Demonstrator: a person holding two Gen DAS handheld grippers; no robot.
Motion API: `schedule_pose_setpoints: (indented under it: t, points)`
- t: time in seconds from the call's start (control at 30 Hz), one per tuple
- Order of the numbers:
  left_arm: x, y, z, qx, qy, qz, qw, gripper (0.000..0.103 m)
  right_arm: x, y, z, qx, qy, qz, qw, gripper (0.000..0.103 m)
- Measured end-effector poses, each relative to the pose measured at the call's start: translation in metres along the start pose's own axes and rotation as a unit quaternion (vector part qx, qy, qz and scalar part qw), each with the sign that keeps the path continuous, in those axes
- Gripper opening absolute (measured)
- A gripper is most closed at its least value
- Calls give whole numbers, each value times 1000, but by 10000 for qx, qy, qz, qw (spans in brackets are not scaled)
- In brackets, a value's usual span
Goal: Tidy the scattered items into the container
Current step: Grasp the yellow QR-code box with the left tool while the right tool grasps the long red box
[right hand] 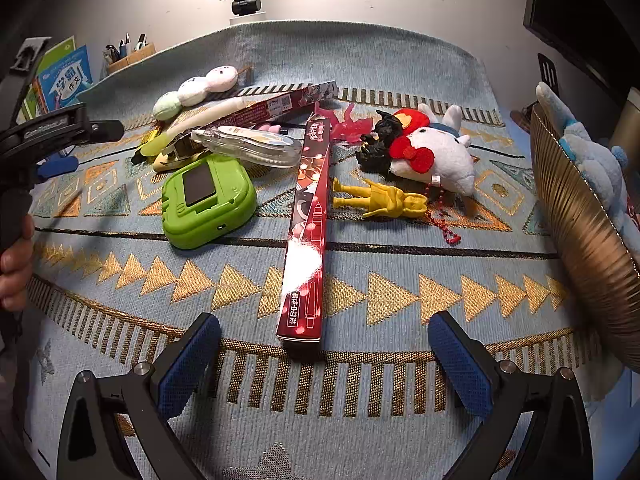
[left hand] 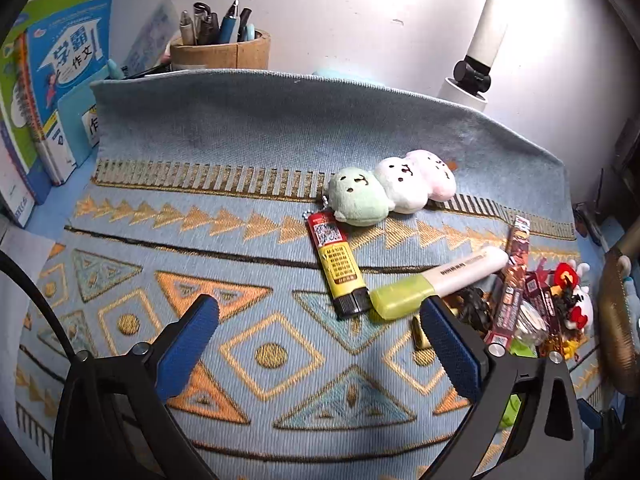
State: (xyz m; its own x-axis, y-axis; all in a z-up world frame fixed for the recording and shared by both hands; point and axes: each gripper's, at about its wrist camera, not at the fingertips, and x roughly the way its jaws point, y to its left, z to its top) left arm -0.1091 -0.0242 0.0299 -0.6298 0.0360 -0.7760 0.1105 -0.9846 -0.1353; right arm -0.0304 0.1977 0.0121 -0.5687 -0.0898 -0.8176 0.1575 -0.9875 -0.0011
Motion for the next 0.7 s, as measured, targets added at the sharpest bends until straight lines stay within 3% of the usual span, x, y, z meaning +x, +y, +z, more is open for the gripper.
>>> schedule_pose_setpoints:
  t: [0.03, 0.07, 0.2, 0.3, 0.37, 0.43, 0.57, 0.7]
  points:
    - [9, -2, 4, 11, 26, 15, 10000, 84, 0, 0, 0, -2, 6, -2, 10000, 103]
    - [17, -3, 7, 16, 77, 18, 10000, 81, 0, 0, 0, -2, 5, -2, 10000, 103]
    - [34, -5, 8, 27, 144, -10, 9999, 81, -1, 0, 1, -10, 1, 0, 10000, 103]
    - [34, -14, 1, 287, 44, 224, 9993, 76, -1, 1, 1, -4, 6, -4, 10000, 103]
    - [31, -21, -3, 514, -45, 379, 9979, 42, -1, 1, 1, -2, 7, -8, 10000, 103]
    - [28, -21, -4, 526, -33, 249, 9983, 22, -1, 1, 1, -2, 4, -8, 10000, 103]
    - [9, -7, -12, 250, 64, -70, 9996, 20, 0, 2, 2, -64, 63, 31, 10000, 103]
    - [-37, 21, -42, 174, 102, -387, 9990, 20, 1, 0, 5, -265, 196, 154, 9993, 103]
